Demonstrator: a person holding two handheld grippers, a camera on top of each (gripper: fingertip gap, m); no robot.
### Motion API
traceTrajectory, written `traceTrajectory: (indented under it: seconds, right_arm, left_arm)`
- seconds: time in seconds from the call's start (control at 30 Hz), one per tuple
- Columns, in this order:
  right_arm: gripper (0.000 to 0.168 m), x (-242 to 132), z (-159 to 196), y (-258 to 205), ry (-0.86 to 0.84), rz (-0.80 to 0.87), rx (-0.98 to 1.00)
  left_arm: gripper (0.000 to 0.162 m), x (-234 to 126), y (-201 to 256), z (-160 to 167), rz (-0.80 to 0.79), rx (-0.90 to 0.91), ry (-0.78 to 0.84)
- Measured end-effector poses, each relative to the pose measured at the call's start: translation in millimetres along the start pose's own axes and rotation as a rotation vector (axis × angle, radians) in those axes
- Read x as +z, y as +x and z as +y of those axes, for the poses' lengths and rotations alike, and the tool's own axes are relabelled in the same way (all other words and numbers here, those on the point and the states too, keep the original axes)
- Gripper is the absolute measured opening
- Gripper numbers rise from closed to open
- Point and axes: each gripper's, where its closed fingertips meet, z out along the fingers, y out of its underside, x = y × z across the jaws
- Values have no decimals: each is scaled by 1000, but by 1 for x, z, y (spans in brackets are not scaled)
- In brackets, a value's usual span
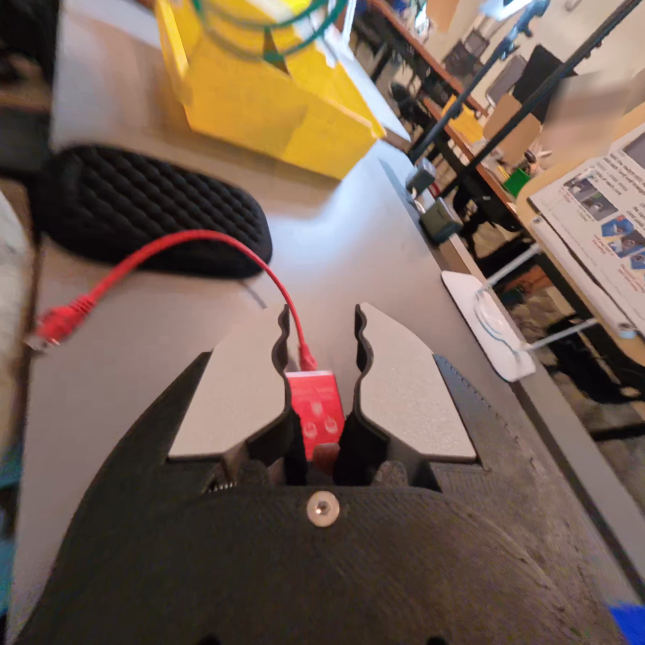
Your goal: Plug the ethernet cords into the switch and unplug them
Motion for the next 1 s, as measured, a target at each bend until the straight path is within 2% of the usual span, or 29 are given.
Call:
traceTrajectory:
  seconds: [0.1, 0.17, 0.33, 0.57, 0.73, 0.8, 0.87, 0.93, 1.0]
  right_arm:
    - [36, 1, -31, -10, 185, -83, 130]
    - [36, 0, -46, -16, 269, -115, 139]
    - [36, -6, -72, -30, 446, -222, 206]
    - [29, 3, -63, -43, 428, -314, 247]
    - [12, 3, -60, -51, 431, -405, 283]
    - [12, 0, -62, -51, 456, -404, 264]
    - [12, -2, -63, -45, 471, -377, 271]
    - [12, 0, -61, -40, 470, -325, 263]
    - [12, 2, -63, -37, 487, -297, 272]
  left_arm:
    - [11, 27, 65, -8, 337, -16, -2]
    - [11, 42, 101, -5, 520, -45, -22]
    - [11, 68, 156, 11, 772, -21, -85]
    - [11, 85, 186, 6, 922, -4, -77]
    - [11, 87, 197, 3, 971, 21, -59]
    - [11, 88, 198, -2, 981, -41, -29]
    - [32, 95, 195, -7, 930, -105, -8]
    - [35, 101, 196, -8, 882, -111, 17]
    - [27, 109, 195, -12, 809, -123, 57]
